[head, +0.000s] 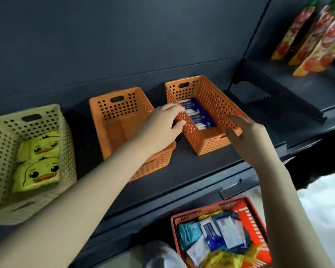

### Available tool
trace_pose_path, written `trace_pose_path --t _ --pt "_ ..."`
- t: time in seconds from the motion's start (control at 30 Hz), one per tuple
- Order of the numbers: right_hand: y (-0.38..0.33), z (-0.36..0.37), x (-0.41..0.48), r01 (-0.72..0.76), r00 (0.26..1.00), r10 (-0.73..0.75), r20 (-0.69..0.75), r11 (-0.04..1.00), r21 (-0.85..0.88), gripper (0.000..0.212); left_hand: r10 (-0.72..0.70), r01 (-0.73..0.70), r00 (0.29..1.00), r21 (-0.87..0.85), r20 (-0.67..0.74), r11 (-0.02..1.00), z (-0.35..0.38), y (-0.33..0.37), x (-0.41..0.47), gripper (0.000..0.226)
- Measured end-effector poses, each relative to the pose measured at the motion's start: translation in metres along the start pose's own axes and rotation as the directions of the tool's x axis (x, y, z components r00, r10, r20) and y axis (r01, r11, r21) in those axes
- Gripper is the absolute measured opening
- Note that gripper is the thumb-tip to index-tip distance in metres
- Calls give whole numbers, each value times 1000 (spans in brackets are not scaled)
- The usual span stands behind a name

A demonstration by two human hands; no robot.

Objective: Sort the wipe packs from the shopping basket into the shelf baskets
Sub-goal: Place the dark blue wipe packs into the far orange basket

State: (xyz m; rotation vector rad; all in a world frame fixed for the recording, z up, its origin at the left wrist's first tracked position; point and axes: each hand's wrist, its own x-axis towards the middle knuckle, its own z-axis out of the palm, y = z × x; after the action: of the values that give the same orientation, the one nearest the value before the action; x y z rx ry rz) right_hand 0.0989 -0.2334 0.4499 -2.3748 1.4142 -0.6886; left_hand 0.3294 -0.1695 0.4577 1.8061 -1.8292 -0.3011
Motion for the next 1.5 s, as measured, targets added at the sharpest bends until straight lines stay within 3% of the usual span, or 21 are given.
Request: trace_pose_path --t 0.1,0.17,0.37,0.5,0.7,0.87,1.07,1.27,1.4,1.43,1.5 --pt "-5 8 -95 -31 999 31 -36 999 21 37 99 -109 992 -135 -75 985 9 20 -88 28" --pt "-3 18 -159 -108 994 108 18 994 28 38 97 -110 992 -185 -81 976 28 25 -145 24" --pt "29 49 -310 -330 912 314 264 944 16 37 -118 127 992 -270 51 954 108 30 -280 22" --pt "74 57 -362 -472 837 438 328 881 27 32 -239 285 954 -296 182 912 167 38 -335 22" --pt "172 83 -380 -628 717 585 378 778 -14 28 -396 525 832 -322 388 788 260 60 -344 22" --pt "275 134 -368 -738 603 647 467 675 20 27 -553 715 674 -241 490 657 376 59 -308 21" --pt "369 206 -329 -651 676 596 433 759 -29 26 -600 760 571 -84 560 644 518 26 -258 31" --pt "408 291 -304 -540 672 542 504 825 -167 33 -802 922 367 -70 470 381 601 -3 -215 53" --pt "415 321 -300 -571 665 601 444 792 -215 43 -936 956 133 -292 326 34 623 -12 -204 44" --pt "418 325 -300 -586 648 620 442 777 -231 45 -935 942 106 -335 339 -15 627 -15 -205 41" --pt "420 328 -297 -600 594 637 491 757 -258 42 -912 937 137 -351 387 -8 631 -20 -209 27"
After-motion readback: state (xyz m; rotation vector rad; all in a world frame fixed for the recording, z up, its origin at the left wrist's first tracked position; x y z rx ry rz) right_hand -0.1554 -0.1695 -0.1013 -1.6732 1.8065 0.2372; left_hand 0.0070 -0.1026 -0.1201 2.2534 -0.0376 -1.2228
